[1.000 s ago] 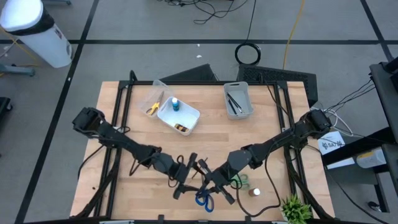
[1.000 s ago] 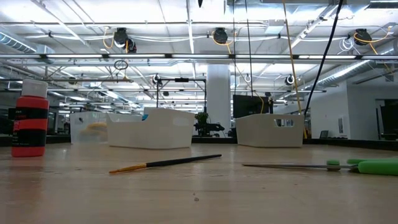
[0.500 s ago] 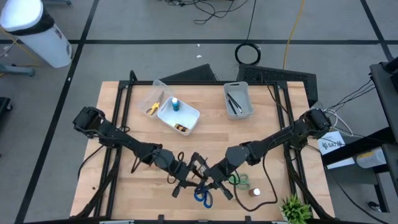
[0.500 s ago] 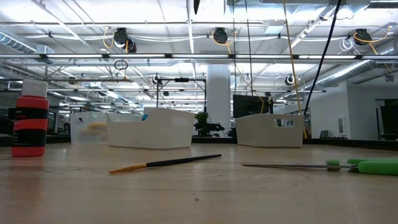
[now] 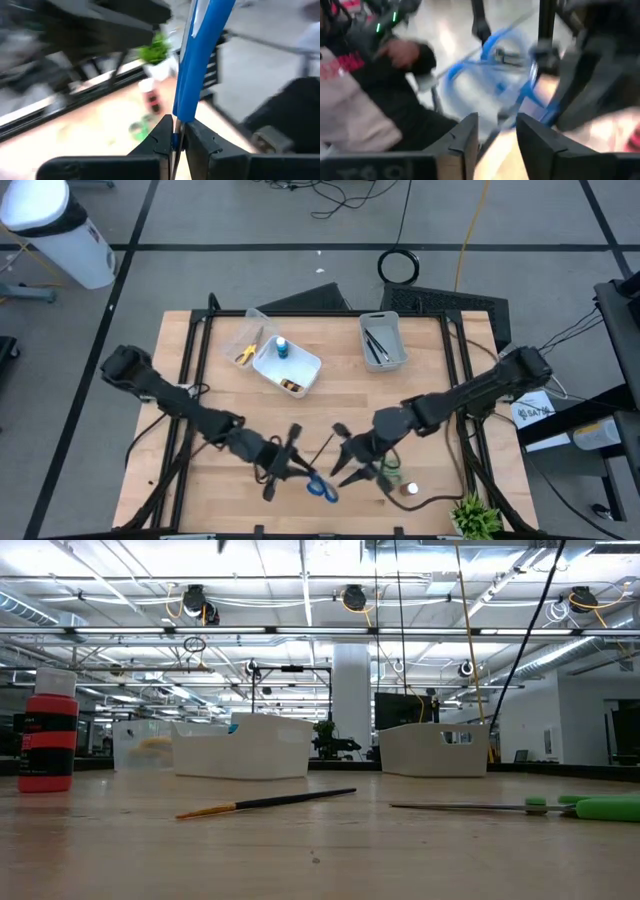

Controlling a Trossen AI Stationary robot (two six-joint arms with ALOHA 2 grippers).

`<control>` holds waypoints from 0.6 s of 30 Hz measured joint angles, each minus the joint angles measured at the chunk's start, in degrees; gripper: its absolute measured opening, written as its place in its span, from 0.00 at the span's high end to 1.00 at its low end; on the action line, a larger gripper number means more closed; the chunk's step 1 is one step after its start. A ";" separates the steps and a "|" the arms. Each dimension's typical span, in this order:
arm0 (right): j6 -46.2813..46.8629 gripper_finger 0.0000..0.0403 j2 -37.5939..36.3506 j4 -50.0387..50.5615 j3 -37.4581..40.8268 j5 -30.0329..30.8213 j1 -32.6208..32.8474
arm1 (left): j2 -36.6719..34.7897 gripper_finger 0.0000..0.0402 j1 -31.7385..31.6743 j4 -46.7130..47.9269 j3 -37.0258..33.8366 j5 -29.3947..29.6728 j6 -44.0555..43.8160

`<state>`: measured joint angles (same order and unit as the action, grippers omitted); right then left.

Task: Pick & Place Paint Supplies
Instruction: Put the blue scissors into the transparent bin

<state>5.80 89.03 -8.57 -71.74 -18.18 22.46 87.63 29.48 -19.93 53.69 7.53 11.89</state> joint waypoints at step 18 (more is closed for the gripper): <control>-3.46 0.67 -18.60 -25.80 29.33 21.40 -0.17 | -26.34 0.93 -30.43 75.80 0.04 41.66 -55.53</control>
<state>2.34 70.43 -34.37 -42.41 3.22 22.28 61.29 -0.96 55.88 53.74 49.19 -43.64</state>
